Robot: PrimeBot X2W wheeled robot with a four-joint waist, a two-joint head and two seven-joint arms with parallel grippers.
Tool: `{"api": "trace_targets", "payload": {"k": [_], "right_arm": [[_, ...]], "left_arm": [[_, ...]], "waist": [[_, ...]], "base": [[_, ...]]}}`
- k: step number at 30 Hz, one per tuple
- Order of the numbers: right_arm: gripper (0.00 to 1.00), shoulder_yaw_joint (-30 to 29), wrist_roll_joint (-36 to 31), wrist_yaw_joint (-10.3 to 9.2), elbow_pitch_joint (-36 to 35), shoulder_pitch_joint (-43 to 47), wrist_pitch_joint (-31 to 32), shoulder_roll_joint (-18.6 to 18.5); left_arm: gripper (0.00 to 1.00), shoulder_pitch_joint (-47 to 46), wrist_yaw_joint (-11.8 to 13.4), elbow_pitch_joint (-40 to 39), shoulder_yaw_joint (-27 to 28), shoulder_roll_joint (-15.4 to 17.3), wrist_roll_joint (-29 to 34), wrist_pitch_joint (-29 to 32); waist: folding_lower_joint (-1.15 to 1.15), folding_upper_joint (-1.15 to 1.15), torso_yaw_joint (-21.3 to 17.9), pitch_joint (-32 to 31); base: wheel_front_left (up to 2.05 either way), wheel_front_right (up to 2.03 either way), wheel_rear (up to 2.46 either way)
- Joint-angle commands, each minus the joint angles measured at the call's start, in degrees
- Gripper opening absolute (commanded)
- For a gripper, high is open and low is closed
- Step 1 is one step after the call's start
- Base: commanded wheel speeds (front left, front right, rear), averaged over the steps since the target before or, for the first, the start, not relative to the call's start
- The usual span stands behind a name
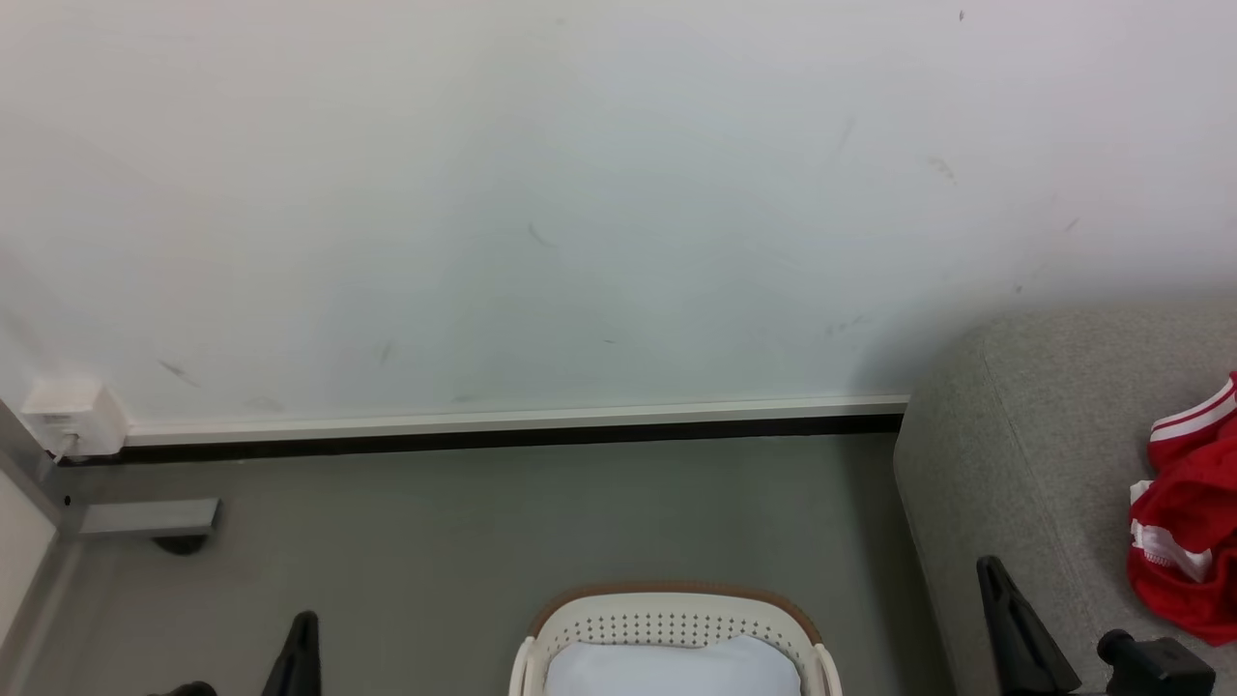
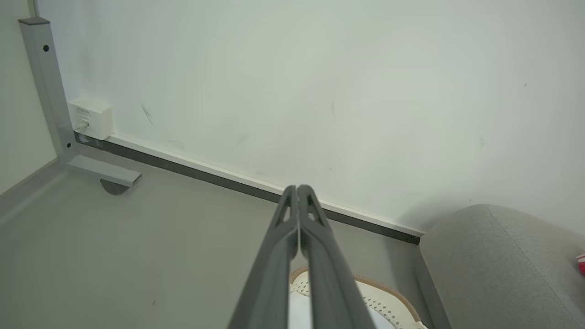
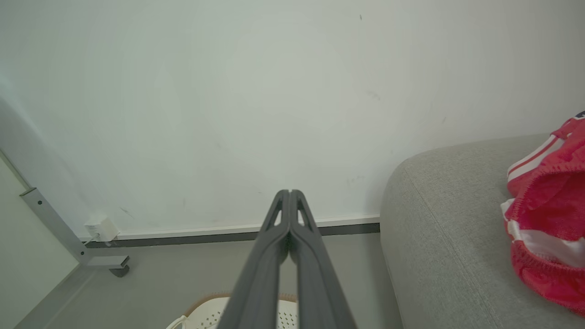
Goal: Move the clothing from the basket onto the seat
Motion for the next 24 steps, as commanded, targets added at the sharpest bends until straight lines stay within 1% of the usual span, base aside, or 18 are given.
{"api": "trace_targets", "payload": {"k": [1,11,24], "right_arm": [[0.00,-0.79,2.90,-0.01,-0.87,-1.21,0.55,-0.02],[0.00,-2.47,12.60,-0.02,-0.94,-1.81,3.01,0.07],[0.00,-4.46,23.60,-0.04,-1.04,-2.50,5.85,0.22]], "left_arm": [[0.00,-1.56,0.01,-1.11,0.41,0.23,-3.19,0.51],[0.00,-2.35,0.02,-1.65,0.57,0.09,-12.88,2.98],[0.00,-3.44,0.03,-2.06,0.89,-0.04,-23.85,5.95]], "waist": [[0.00,0.00,0.05,0.04],[0.00,0.00,0.28,0.29],[0.00,0.00,0.58,0.60]], "base": [[0.00,0.00,0.00],[0.00,0.00,0.00],[0.00,0.00,0.00]]}}
